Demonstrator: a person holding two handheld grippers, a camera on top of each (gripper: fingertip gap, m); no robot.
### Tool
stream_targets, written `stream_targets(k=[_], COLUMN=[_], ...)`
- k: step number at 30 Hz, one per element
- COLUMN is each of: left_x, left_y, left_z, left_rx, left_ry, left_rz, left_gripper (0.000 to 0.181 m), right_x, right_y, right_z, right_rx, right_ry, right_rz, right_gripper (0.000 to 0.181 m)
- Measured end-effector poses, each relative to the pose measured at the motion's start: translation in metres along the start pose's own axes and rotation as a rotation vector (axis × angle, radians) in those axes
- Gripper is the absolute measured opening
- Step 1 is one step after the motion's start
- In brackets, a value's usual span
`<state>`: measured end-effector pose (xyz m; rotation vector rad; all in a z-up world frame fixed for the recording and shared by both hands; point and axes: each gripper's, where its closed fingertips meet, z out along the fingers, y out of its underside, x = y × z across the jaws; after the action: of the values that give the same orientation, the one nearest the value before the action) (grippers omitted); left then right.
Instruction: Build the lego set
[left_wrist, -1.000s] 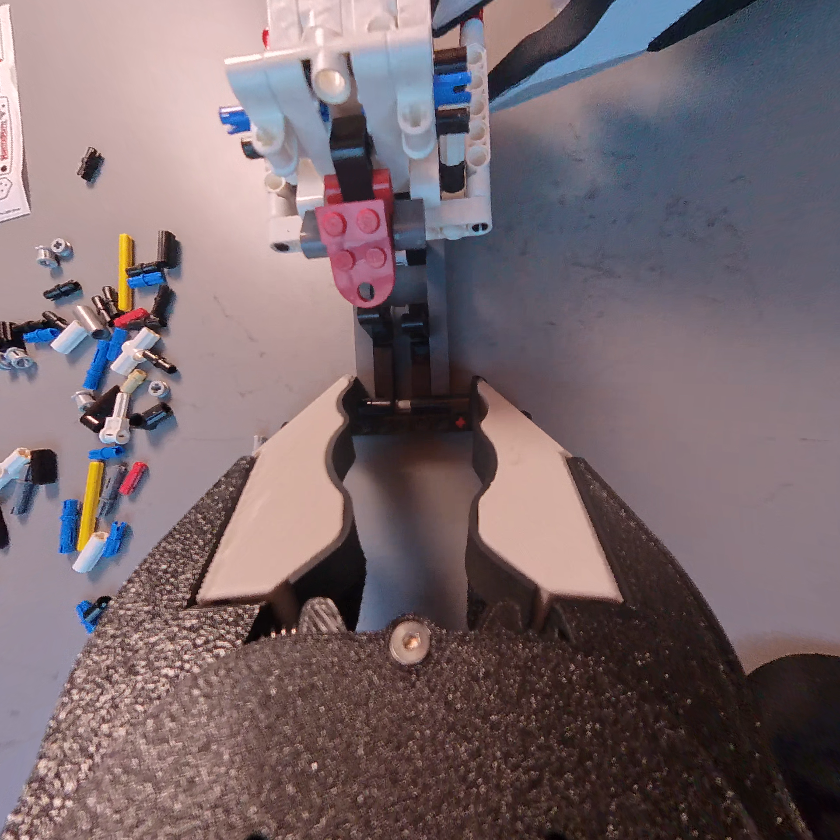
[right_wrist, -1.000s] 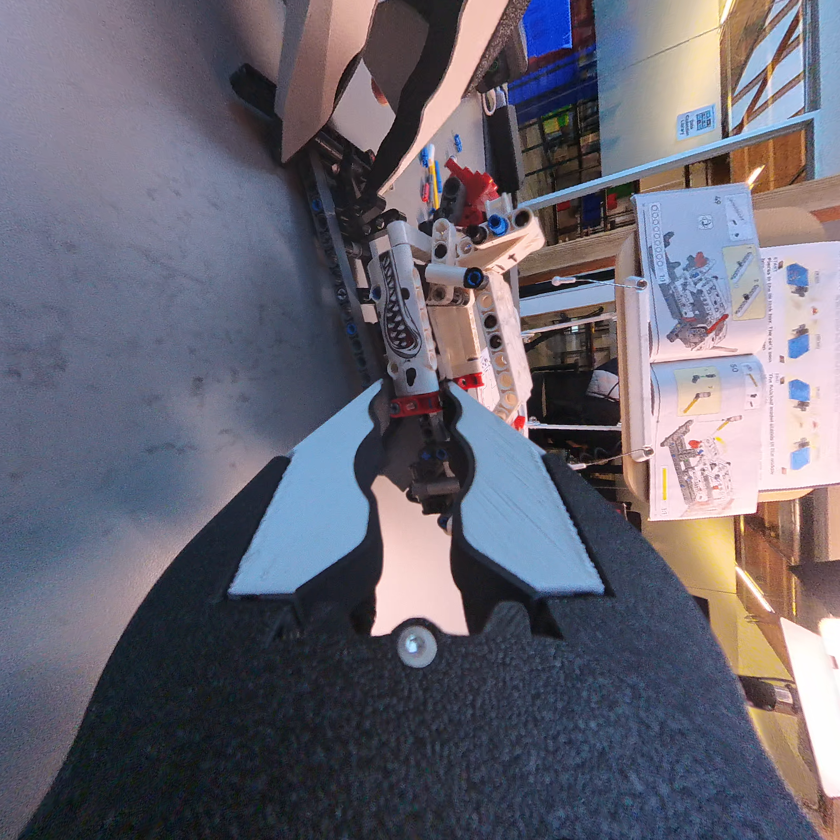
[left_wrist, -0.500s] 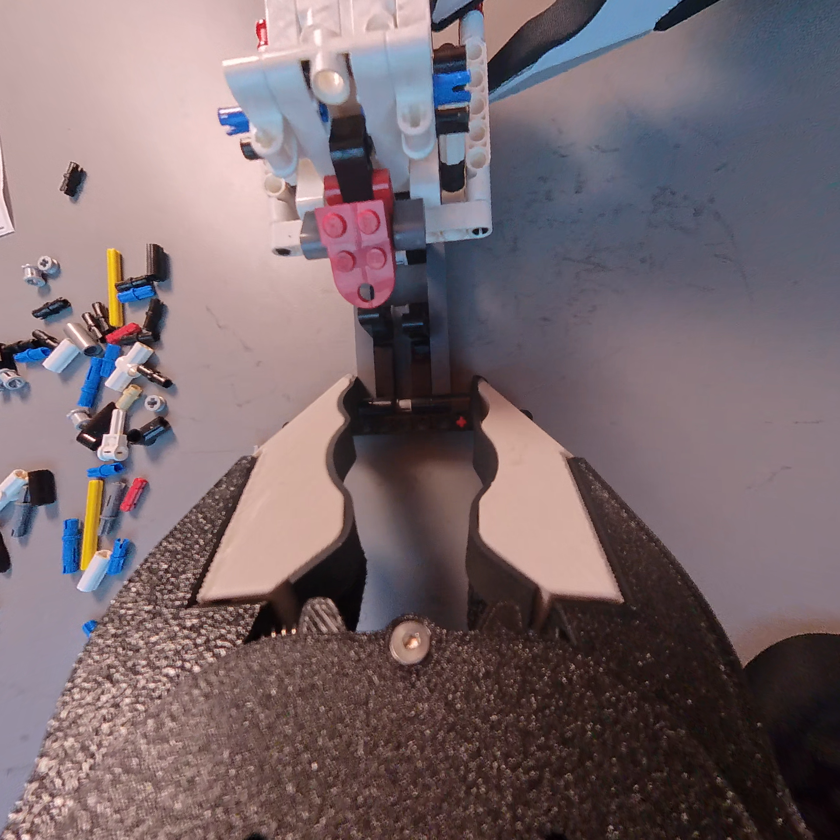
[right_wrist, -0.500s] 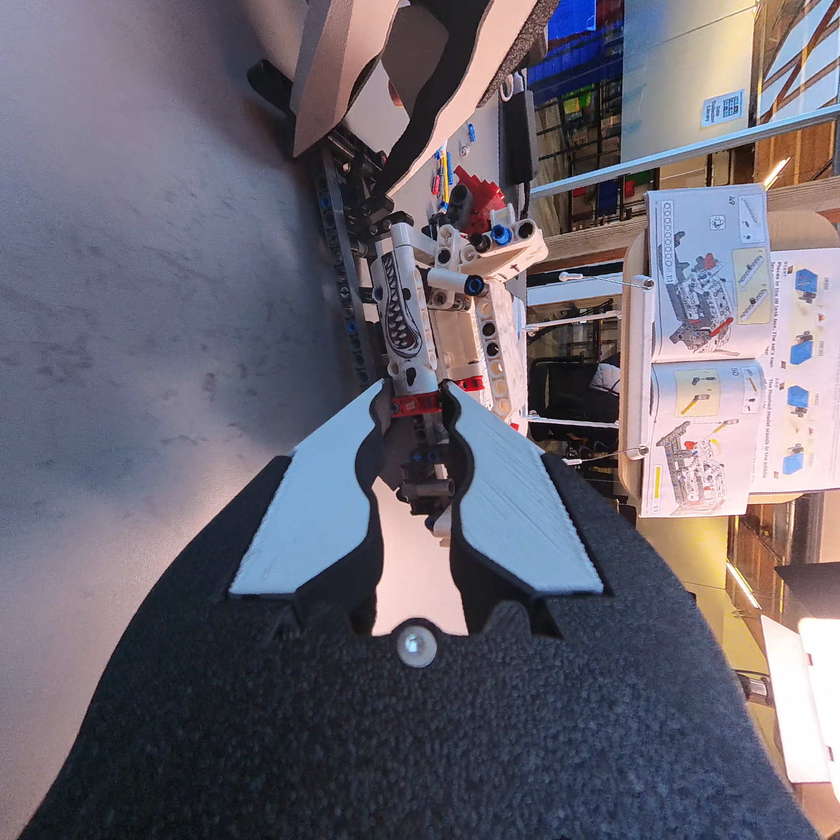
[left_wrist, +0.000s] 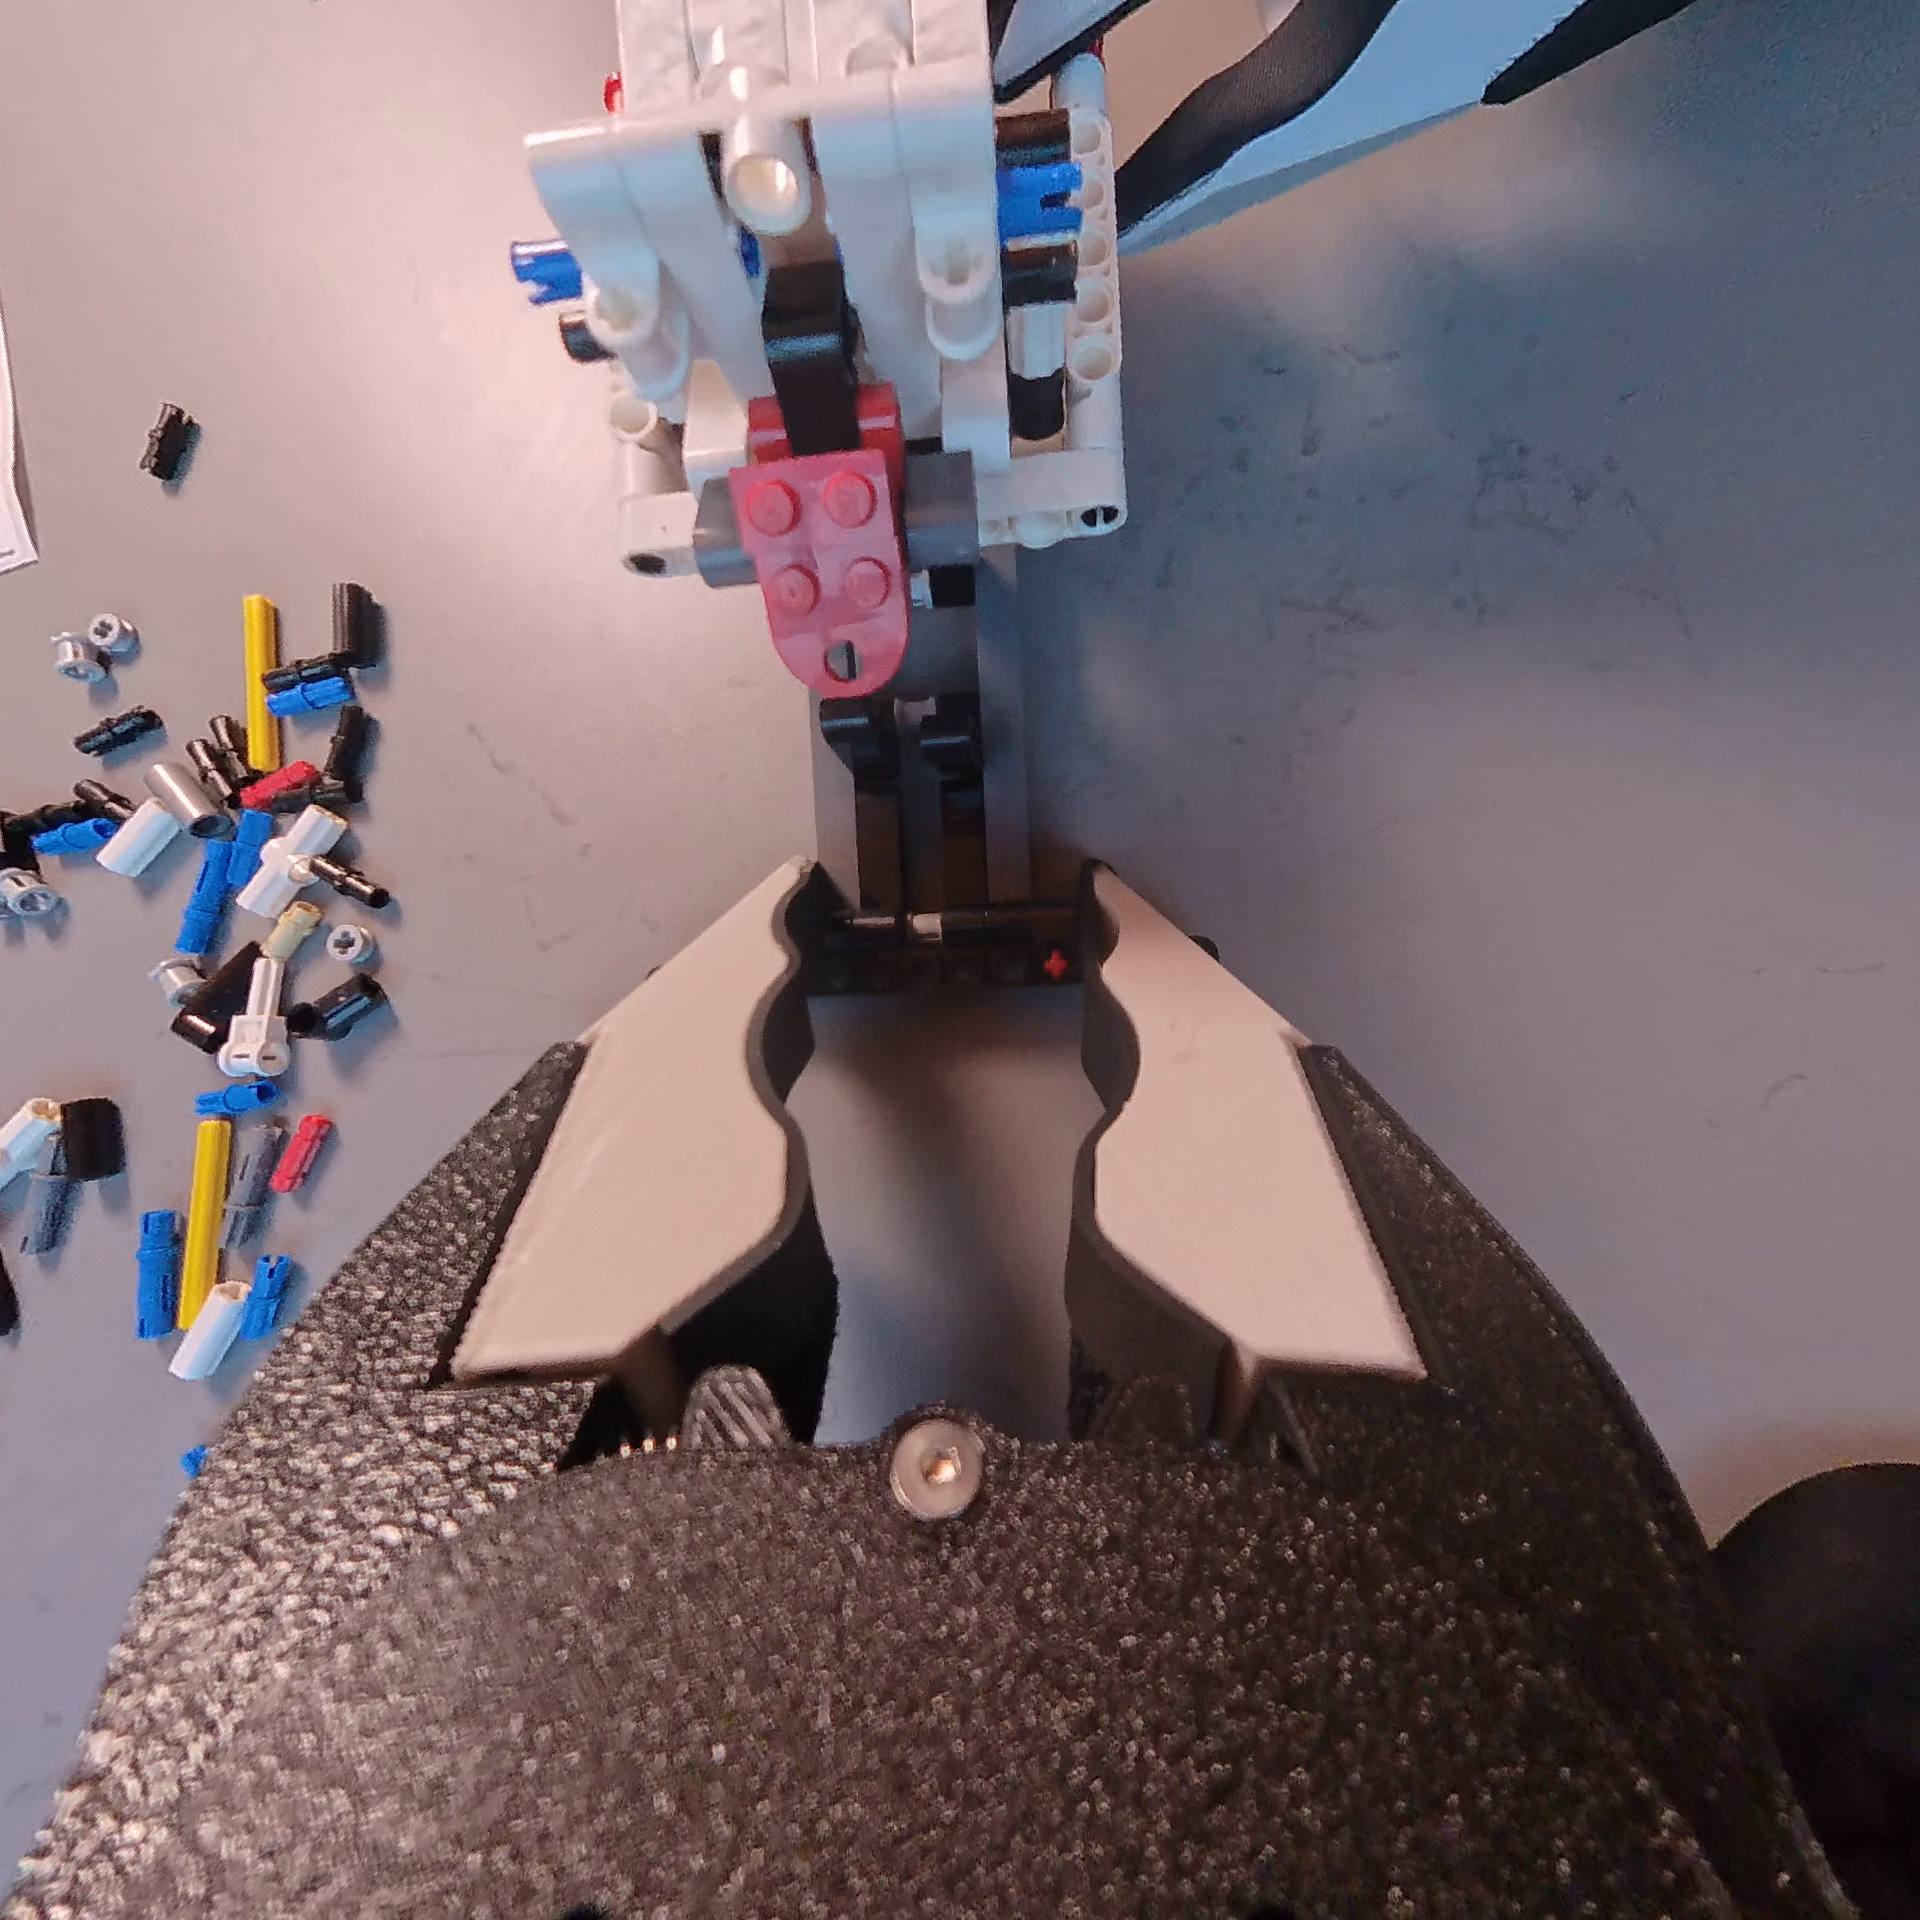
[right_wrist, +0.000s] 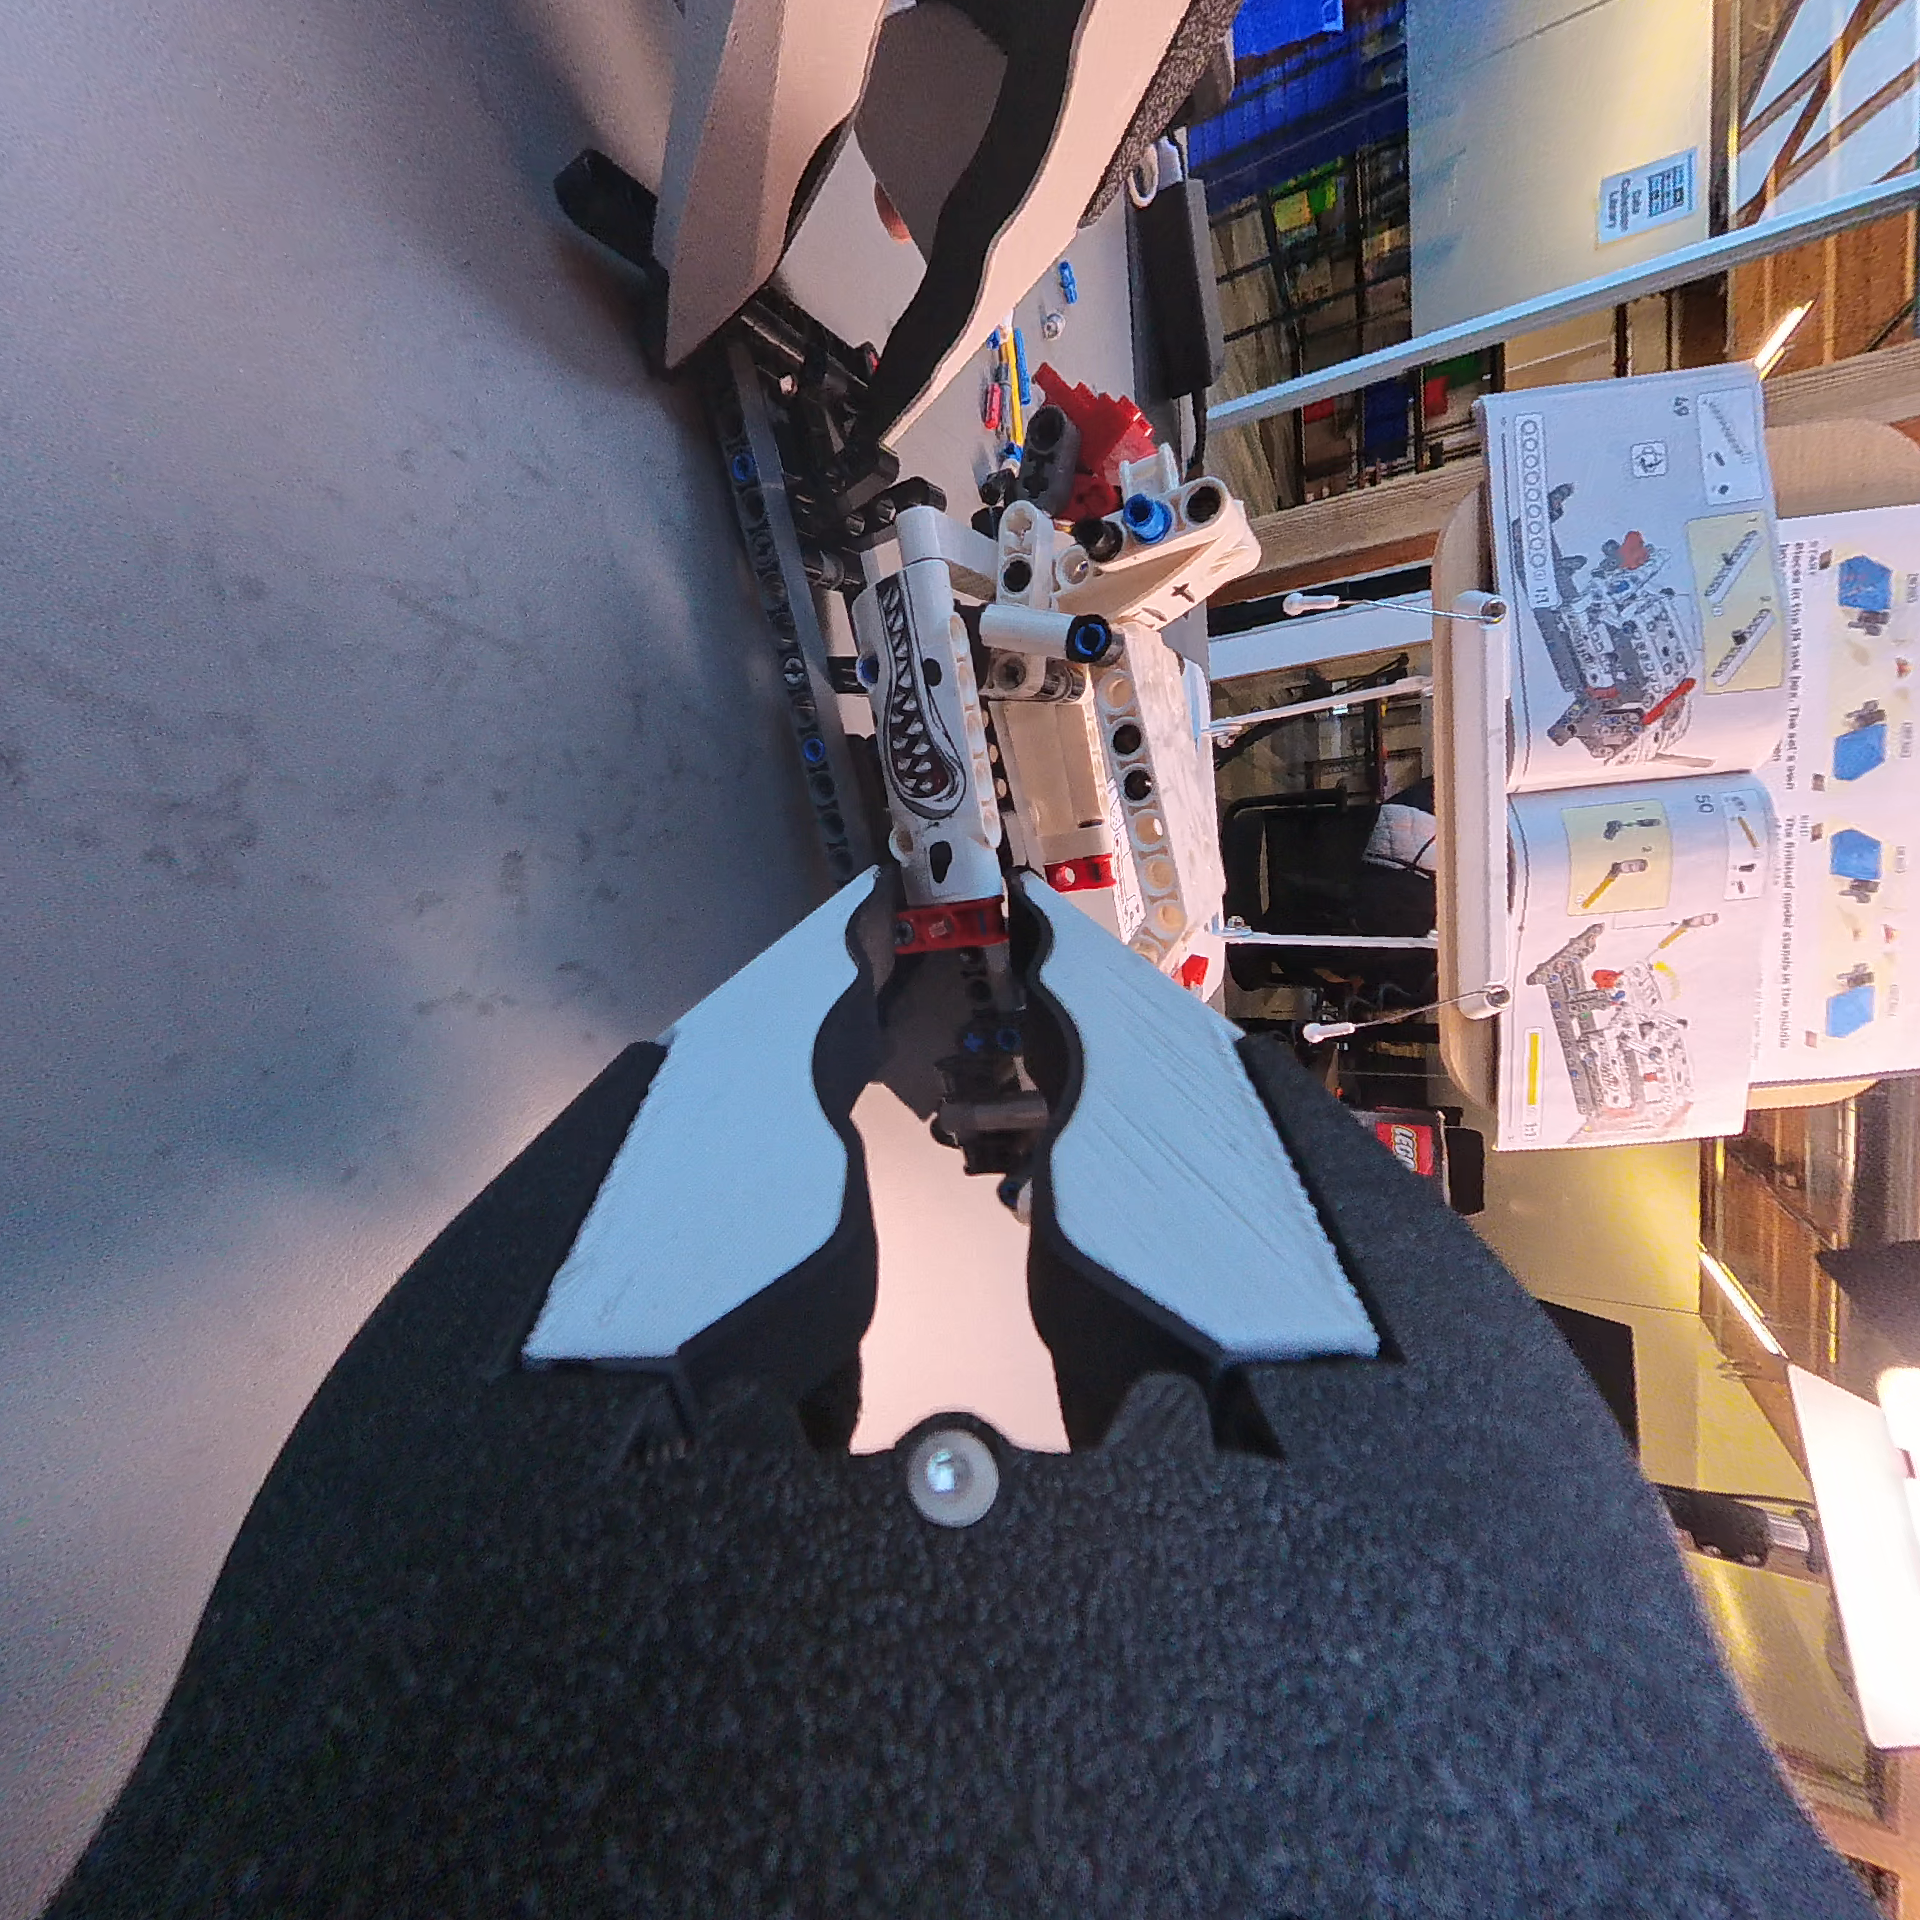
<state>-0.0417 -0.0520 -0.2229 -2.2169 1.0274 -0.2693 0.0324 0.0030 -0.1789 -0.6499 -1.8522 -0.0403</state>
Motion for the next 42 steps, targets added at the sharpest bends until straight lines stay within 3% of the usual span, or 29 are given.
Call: stream_targets(k=[5,10,15,19,25,32,38,42], left_x=[-0.001,-0.005,-0.034,-0.063,-0.088,-0.1,-0.107,-0.108], left_y=[-0.001,-0.018,-0.047,-0.054,-0.039,-0.026,-0.014,-0.009], left_z=[-0.001,-0.026,-0.07,-0.101,-0.109,-0.108,-0.105,-0.096], left_rx=[0.043,0.233,0.537,0.713,0.713,0.66,0.574,0.509], left_ry=[0.004,0.032,-0.083,-0.284,-0.517,-0.63,-0.714,-0.716], left_rz=[-0.024,-0.122,-0.261,-0.345,-0.365,-0.353,-0.33,-0.316], left_gripper=[0.048,0.059,0.059,0.056,0.042,0.038,0.045,0.049], right_x=[0.0,0.013,0.084,0.156,0.243,0.34,0.371,0.375], right_y=[-0.003,-0.029,-0.042,-0.023,0.034,0.078,0.078,0.086], right_z=[-0.004,-0.028,-0.045,-0.038,0.025,0.127,0.2,0.224], right_rx=[0.023,0.192,0.364,0.446,0.434,0.403,0.365,0.344], right_ry=[-0.014,-0.104,-0.048,0.079,0.22,0.313,0.297,0.299], right_rz=[0.039,0.27,0.502,0.633,0.779,0.898,0.964,1.058], right_gripper=[0.023,0.032,0.037,0.039,0.034,0.015,0.009,0.002])
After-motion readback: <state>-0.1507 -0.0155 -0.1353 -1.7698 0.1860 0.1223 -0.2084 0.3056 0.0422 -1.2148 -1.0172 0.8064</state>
